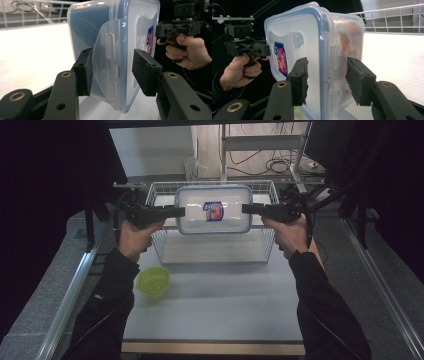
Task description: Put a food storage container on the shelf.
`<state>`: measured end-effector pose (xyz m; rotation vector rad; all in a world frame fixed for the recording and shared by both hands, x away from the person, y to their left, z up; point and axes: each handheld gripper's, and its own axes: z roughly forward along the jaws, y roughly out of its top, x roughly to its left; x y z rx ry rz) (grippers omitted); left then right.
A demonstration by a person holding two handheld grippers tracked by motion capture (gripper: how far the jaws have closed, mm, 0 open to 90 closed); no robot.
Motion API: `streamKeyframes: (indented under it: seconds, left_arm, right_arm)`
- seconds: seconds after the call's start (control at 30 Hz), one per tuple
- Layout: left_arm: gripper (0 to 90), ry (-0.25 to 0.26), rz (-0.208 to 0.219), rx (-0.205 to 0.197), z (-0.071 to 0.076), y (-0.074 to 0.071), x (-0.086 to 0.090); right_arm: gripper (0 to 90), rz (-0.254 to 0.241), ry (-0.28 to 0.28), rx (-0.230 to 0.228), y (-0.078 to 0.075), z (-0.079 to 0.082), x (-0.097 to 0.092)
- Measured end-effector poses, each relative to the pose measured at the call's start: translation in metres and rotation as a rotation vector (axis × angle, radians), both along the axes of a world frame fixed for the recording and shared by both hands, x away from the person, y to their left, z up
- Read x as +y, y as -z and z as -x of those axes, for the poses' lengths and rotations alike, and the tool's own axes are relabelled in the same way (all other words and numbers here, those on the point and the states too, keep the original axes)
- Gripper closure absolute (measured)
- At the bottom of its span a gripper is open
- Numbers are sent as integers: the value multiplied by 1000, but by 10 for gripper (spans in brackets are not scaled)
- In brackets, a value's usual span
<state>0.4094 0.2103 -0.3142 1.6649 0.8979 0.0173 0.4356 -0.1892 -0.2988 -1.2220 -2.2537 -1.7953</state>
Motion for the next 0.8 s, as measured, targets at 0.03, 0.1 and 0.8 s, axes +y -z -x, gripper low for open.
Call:
streamKeyframes:
  seconds: [0.03, 0.1, 0.8]
  left_arm:
    - [522, -10, 7, 0, -5, -1, 2]
    - [521, -16, 10, 5, -8, -1, 3]
    - [507, -62, 29, 53, -38, 10, 2]
  right_arm:
    - [527, -7, 1, 7, 1, -5, 2]
    - [527, -10, 2, 8, 2, -7, 3]
    - [522, -22, 48, 71, 4, -45, 8]
